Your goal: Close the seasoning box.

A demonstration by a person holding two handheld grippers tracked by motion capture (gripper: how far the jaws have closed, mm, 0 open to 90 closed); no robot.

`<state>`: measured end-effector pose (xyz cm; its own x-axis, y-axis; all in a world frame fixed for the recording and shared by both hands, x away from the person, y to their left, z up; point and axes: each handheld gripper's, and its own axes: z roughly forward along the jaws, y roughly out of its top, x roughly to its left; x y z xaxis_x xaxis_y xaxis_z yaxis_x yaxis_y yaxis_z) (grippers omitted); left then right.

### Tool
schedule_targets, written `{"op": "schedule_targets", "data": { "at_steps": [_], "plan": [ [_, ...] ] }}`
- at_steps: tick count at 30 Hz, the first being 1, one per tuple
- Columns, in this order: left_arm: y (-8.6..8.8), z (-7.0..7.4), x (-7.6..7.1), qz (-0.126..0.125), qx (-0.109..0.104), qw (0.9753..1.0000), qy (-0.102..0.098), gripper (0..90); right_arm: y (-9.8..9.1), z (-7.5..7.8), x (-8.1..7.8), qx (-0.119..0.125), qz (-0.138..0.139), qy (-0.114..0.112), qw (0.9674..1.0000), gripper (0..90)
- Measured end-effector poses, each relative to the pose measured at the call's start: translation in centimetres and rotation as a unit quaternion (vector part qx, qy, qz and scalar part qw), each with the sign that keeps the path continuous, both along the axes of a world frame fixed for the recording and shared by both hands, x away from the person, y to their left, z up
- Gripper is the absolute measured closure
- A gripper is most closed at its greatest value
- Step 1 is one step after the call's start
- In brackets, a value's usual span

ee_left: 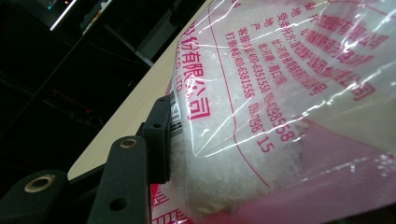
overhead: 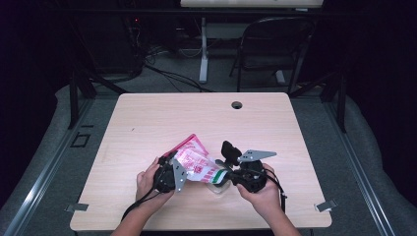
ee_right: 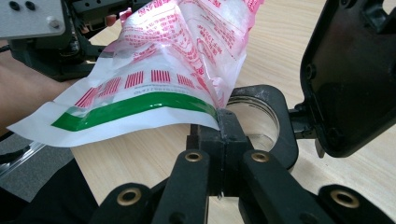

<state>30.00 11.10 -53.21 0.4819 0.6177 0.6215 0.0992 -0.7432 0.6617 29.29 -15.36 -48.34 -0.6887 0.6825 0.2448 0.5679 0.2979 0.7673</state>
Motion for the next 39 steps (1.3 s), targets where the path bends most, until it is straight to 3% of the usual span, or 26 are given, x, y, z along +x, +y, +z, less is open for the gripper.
{"op": "schedule_targets", "data": {
  "at_steps": [19, 31, 39],
  "plan": [
    [-0.12, 0.33, -0.29, -0.001, 0.012, 0.9996, -0.024, 55.4, -0.22, 0.23, -0.12, 0.007, -0.003, -0.003, 1.0, 90.0],
    [-0.55, 0.32, -0.54, -0.007, 0.044, 0.9973, -0.057, 55.9, -0.42, 0.34, -0.43, 0.009, -0.005, -0.008, 0.9999, 90.0],
    [-0.78, 0.31, -0.59, -0.01, 0.059, 0.9959, -0.069, 56.2, -0.56, 0.31, -0.52, 0.007, -0.006, -0.01, 0.9999, 90.0]
  ]
}}
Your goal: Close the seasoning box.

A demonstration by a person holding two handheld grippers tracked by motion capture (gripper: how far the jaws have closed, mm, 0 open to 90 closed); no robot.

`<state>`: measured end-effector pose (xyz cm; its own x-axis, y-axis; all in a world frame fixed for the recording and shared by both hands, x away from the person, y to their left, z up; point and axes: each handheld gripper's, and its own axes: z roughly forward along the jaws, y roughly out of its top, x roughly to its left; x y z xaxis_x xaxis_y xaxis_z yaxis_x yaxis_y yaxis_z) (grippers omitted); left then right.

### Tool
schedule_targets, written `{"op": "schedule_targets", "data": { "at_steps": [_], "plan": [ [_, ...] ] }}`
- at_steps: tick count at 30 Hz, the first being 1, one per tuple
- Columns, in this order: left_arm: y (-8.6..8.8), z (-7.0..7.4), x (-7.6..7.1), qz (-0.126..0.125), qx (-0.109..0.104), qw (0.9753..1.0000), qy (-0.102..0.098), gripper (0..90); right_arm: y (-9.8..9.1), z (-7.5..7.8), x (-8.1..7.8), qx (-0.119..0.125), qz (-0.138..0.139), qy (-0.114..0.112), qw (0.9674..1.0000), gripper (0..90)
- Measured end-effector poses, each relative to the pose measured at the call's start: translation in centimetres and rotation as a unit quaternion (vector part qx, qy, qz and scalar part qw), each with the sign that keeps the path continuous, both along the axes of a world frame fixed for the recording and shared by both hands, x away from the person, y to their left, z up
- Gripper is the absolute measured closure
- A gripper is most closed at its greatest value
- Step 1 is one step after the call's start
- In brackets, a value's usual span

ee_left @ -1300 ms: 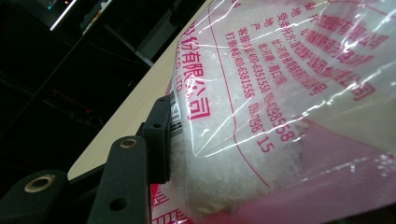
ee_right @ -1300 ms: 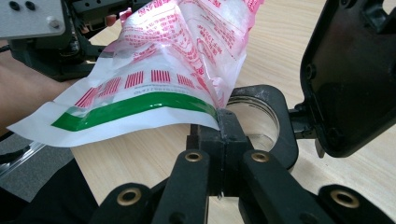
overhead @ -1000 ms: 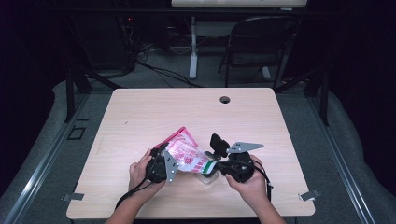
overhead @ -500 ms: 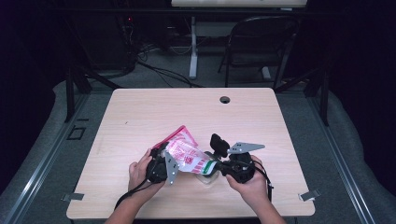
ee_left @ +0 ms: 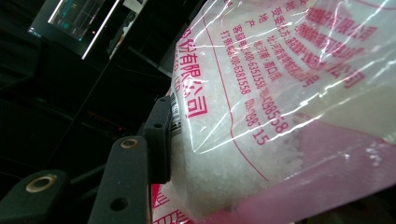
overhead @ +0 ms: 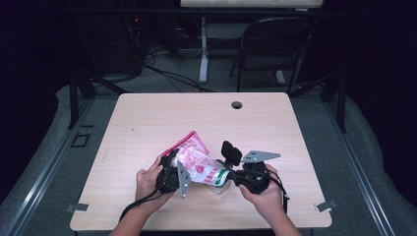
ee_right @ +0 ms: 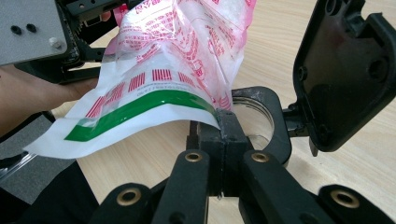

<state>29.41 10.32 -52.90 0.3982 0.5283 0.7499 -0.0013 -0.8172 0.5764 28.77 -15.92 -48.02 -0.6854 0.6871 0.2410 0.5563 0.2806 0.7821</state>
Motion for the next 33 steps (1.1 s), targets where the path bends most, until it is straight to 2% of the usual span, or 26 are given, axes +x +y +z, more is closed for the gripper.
{"op": "schedule_targets", "data": {
  "at_steps": [11, 24, 30, 33],
  "plan": [
    [-0.29, 0.01, -0.12, -0.001, 0.016, 0.9998, -0.011, 56.5, -0.2, -0.16, 0.02, 0.005, -0.003, 0.003, 1.0, 90.0],
    [-0.38, 0.01, -0.18, -0.004, 0.029, 0.9992, -0.027, 56.7, -0.2, -0.38, 0.02, -0.003, 0.0, 0.007, 1.0, 90.0],
    [-0.42, 0.12, -0.31, -0.003, 0.041, 0.9988, -0.028, 56.8, -0.33, -0.36, -0.03, -0.004, 0.003, 0.008, 1.0, 90.0],
    [-0.47, 0.13, -0.34, -0.004, 0.043, 0.9986, -0.031, 56.9, -0.27, -0.41, -0.02, -0.009, 0.008, 0.01, 0.9999, 87.4]
  ]
}}
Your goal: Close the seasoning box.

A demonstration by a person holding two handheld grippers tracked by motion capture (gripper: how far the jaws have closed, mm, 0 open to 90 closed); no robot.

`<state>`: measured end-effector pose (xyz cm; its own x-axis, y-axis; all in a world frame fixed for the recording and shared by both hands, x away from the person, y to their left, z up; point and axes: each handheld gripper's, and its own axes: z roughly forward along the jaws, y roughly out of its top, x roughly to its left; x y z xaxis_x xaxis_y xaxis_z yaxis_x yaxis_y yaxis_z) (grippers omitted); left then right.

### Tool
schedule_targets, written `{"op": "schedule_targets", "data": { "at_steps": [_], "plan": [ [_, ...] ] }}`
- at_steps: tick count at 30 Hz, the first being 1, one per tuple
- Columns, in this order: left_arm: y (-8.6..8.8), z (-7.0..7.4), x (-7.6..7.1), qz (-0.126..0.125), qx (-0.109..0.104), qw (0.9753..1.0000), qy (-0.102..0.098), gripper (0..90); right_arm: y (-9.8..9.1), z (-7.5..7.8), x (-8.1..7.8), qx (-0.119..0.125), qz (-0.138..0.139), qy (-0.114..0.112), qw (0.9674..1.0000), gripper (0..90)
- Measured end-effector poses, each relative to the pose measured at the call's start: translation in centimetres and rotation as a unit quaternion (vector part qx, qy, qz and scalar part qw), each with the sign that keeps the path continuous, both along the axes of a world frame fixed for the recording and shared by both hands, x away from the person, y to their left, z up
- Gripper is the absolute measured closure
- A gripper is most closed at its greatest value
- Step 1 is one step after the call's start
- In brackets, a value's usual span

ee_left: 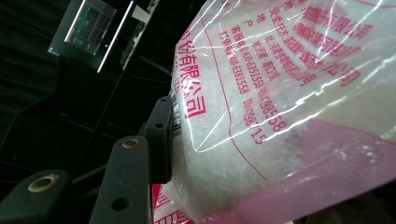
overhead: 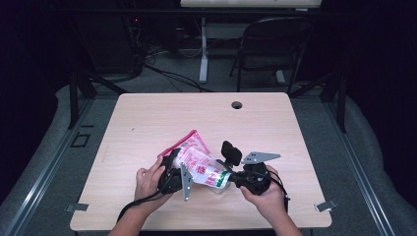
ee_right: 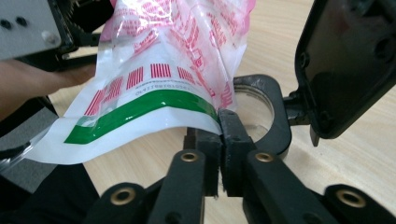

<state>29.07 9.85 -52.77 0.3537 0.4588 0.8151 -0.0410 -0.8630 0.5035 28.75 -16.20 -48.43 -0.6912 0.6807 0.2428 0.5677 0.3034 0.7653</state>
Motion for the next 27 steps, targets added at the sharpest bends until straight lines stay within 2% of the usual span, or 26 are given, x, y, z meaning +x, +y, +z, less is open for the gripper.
{"op": "schedule_targets", "data": {
  "at_steps": [9, 16, 23, 26, 27],
  "plan": [
    [-0.1, 0.0, 0.0, -0.004, 0.004, 1.0, -0.008, 57.0, -0.1, -0.1, 0.1, -0.007, 0.005, 0.007, 0.9999, 80.3],
    [0.1, 0.1, 0.1, -0.001, -0.001, 1.0, -0.005, 57.1, -0.3, -0.2, 0.2, -0.013, 0.014, 0.021, 0.9996, 74.8],
    [0.5, 0.2, 0.4, 0.001, -0.009, 1.0, -0.002, 57.1, -1.5, 0.4, 0.3, -0.021, 0.015, 0.025, 0.9994, 74.8],
    [0.6, 0.1, 0.4, 0.001, -0.016, 0.9999, 0.001, 57.1, -1.9, 0.7, 0.3, -0.026, 0.009, 0.018, 0.9995, 76.2],
    [0.6, 0.1, 0.4, 0.001, -0.015, 0.9999, 0.0, 57.2, -1.9, 0.8, 0.2, -0.02, 0.006, 0.015, 0.9997, 76.7]
  ]
}}
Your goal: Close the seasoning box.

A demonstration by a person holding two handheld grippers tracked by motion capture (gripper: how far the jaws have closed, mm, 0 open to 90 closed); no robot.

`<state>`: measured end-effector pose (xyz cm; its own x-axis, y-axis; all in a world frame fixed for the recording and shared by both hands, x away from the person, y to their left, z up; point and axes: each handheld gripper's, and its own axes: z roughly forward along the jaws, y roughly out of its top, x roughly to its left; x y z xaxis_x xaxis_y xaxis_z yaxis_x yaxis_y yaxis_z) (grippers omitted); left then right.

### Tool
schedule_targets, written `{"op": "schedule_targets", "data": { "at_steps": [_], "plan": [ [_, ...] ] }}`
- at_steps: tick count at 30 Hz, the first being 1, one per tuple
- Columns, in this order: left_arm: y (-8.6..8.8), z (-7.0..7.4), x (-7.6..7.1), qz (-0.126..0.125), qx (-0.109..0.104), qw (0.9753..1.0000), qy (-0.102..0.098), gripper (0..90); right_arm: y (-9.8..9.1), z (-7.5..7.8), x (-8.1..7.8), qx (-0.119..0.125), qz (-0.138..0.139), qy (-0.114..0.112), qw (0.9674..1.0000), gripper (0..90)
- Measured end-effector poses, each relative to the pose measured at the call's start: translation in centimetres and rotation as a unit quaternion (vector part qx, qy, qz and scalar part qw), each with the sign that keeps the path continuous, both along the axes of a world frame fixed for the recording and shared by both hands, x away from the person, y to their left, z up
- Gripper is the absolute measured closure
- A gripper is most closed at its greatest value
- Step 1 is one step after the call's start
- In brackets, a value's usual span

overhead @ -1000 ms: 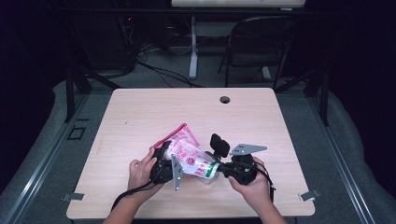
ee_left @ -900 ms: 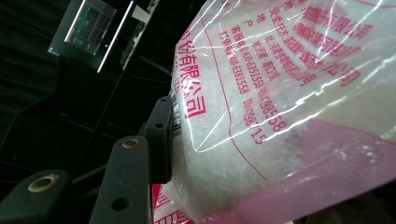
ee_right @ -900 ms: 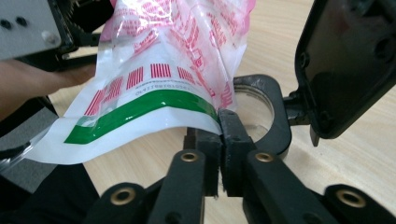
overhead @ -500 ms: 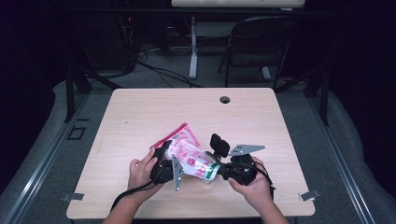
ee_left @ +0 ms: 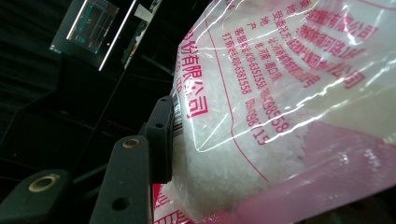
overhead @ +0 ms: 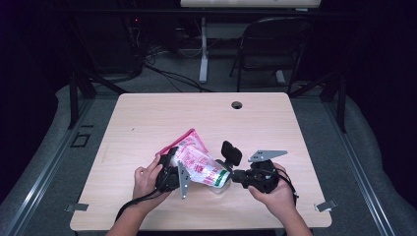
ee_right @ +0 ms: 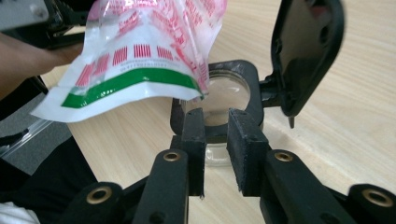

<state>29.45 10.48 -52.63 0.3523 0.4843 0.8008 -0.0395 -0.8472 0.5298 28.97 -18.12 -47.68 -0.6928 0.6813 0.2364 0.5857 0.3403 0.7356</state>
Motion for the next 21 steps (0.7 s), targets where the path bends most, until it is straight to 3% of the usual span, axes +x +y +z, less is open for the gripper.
{"op": "schedule_targets", "data": {
  "at_steps": [10, 21],
  "plan": [
    [-0.1, 0.0, -0.3, 0.0, 0.013, 0.9999, -0.01, 57.2, -0.1, 1.0, 0.0, 0.025, -0.027, -0.03, 0.9989, 80.3],
    [-0.2, -0.2, -0.5, 0.001, 0.017, 0.9998, -0.011, 57.2, 2.1, 1.3, 1.1, 0.028, 0.003, -0.035, 0.999, 77.5]
  ]
}}
